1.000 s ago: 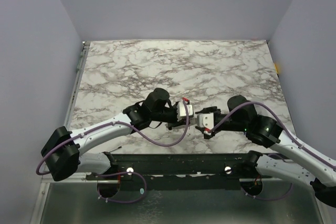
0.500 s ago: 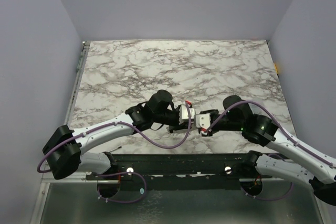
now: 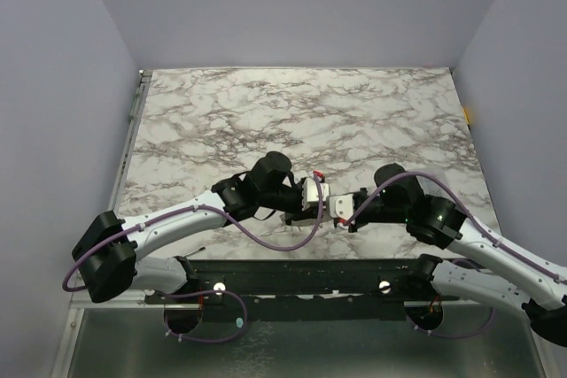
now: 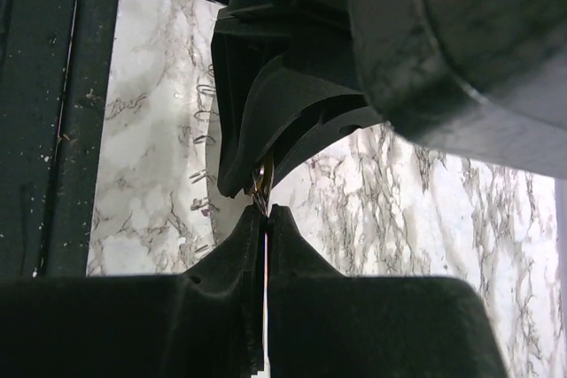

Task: Put the keys on the keyring

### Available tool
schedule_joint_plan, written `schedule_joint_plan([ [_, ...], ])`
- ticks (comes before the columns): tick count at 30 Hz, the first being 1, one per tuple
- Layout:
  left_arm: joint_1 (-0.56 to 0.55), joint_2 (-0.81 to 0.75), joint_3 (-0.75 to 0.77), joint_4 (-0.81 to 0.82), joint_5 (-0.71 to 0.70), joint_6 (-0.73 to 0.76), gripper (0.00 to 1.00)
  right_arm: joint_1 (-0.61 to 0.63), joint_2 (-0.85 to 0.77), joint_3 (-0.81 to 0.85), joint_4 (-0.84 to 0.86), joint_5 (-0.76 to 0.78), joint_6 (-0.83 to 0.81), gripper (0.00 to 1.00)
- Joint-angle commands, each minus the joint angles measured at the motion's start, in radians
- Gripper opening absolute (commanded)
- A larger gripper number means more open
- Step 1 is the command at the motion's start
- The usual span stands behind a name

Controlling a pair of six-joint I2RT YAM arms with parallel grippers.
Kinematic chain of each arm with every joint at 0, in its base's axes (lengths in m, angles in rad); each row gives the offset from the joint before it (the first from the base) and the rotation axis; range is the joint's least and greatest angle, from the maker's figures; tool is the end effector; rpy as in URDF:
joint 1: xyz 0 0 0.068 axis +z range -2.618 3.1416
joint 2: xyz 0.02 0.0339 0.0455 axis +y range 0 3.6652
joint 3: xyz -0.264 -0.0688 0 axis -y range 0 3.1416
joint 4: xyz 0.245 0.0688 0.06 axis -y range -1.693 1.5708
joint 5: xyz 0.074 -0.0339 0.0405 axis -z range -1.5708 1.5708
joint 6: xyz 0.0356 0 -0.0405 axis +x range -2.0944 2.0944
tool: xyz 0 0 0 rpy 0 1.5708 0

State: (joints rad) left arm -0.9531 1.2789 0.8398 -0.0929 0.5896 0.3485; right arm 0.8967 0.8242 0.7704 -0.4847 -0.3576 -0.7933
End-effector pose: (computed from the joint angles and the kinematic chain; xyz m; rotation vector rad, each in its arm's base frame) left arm 0.1464 -0.2402 0.2639 1.5793 1.4657 -0.9767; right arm 0.1031 0.1490 0.2990 -1.7062 1.2274 0.4387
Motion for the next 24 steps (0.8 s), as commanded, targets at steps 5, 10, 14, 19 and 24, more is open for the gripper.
schedule_joint_plan([
  [5, -0.007, -0.095, 0.012, 0.03, -0.007, 0.043, 0.0, 0.005, -0.136, -0.084, 0.213, 0.02, 0.088, 0.01],
  [10, -0.006, -0.16, -0.012, 0.066, 0.007, 0.059, 0.0, 0.002, -0.255, -0.234, 0.553, 0.056, 0.221, 0.01],
  [14, -0.005, -0.194, -0.035, 0.099, 0.015, 0.048, 0.0, 0.003, -0.296, -0.345, 0.83, 0.1, 0.385, 0.0],
  [19, -0.004, -0.186, -0.029, 0.113, 0.035, 0.038, 0.0, 0.003, -0.247, -0.42, 1.015, 0.062, 0.516, 0.01],
  [24, -0.004, -0.19, -0.036, 0.121, 0.028, 0.037, 0.0, 0.002, -0.213, -0.492, 1.243, 0.109, 0.622, 0.01],
])
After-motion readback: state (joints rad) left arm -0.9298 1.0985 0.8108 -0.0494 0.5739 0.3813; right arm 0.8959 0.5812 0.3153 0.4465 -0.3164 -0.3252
